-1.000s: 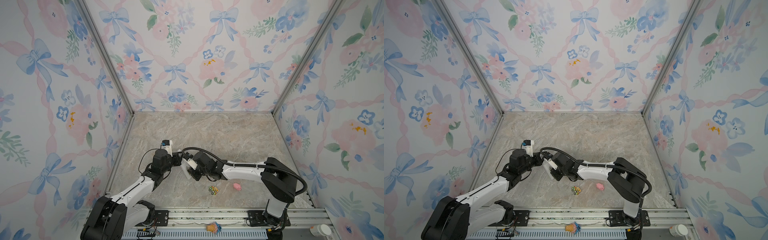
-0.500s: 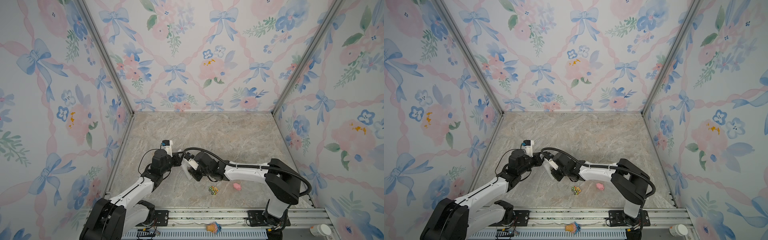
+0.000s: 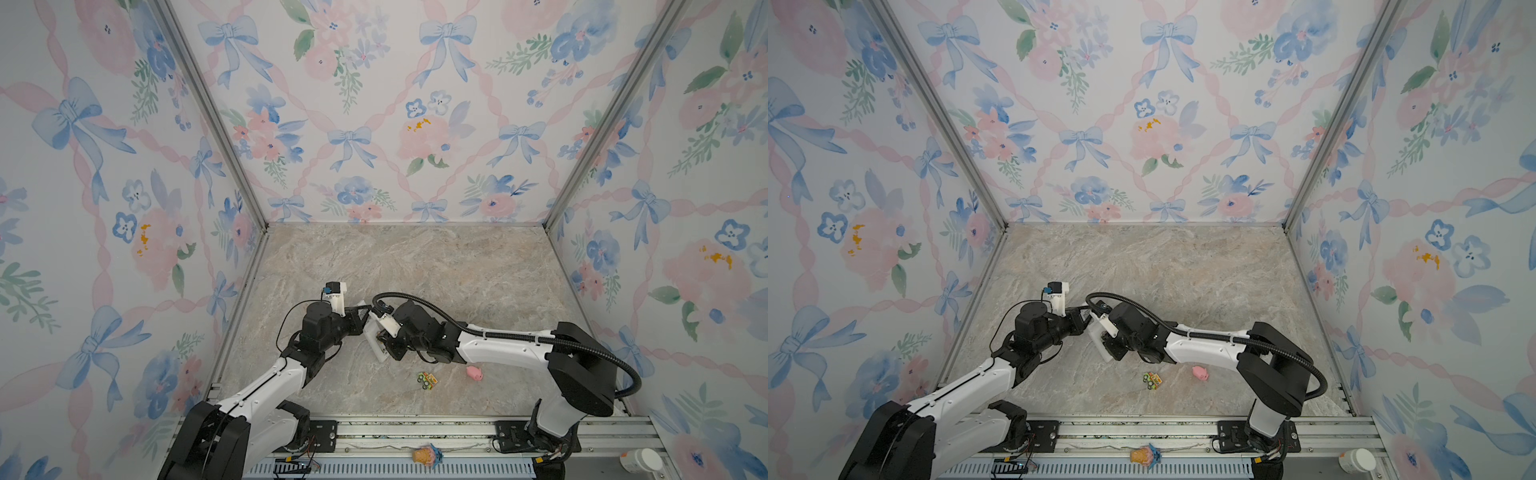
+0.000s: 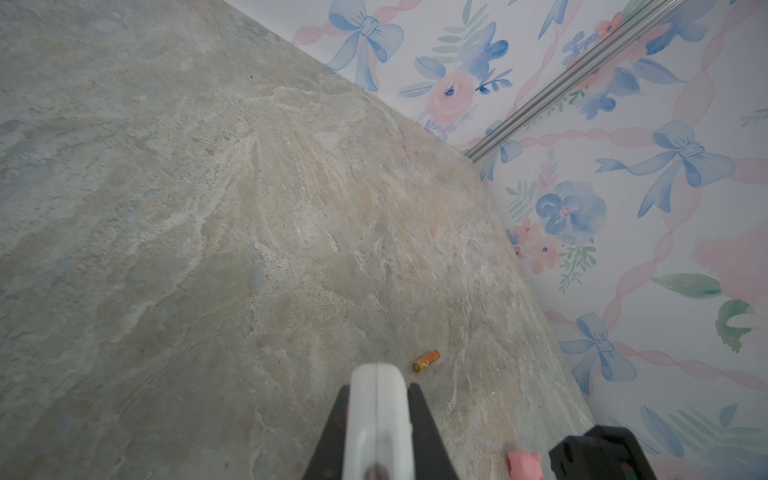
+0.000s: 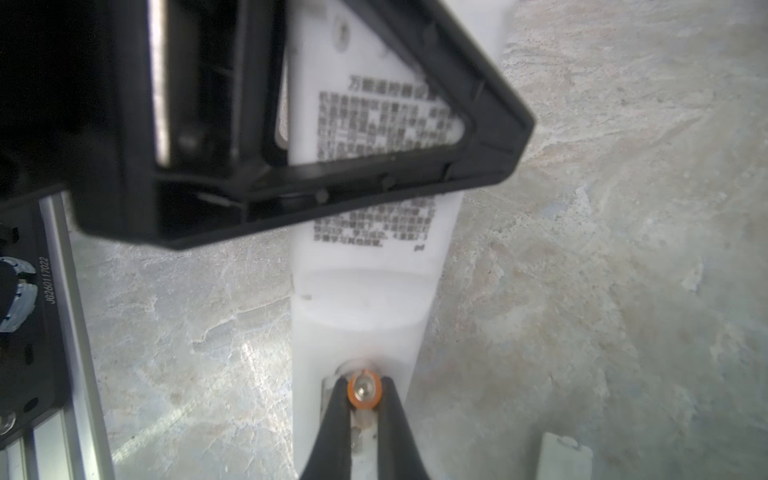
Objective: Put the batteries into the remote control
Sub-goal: 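Press the orange battery's end into the compartment with right fingertips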
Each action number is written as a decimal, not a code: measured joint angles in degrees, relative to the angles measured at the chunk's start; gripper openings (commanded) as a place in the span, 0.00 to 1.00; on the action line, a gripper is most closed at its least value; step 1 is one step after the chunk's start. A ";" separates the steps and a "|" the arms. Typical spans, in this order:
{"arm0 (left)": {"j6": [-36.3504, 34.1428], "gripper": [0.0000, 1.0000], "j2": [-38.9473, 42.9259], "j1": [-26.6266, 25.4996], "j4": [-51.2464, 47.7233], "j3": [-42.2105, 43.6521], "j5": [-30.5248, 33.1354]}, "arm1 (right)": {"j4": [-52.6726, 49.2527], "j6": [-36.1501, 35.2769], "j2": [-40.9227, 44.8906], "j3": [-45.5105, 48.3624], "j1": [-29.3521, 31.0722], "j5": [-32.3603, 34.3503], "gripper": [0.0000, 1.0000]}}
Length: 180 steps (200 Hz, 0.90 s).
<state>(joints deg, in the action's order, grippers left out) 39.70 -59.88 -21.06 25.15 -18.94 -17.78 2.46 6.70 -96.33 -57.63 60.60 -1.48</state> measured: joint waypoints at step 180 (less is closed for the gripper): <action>5.27 0.00 5.81 1.22 13.94 6.75 -6.19 | -1.46 3.30 6.49 2.71 -0.11 -5.29 0.10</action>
<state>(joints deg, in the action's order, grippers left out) 44.97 -54.06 -19.84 39.09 -12.19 -23.97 0.99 10.00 -89.84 -54.92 60.49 -6.76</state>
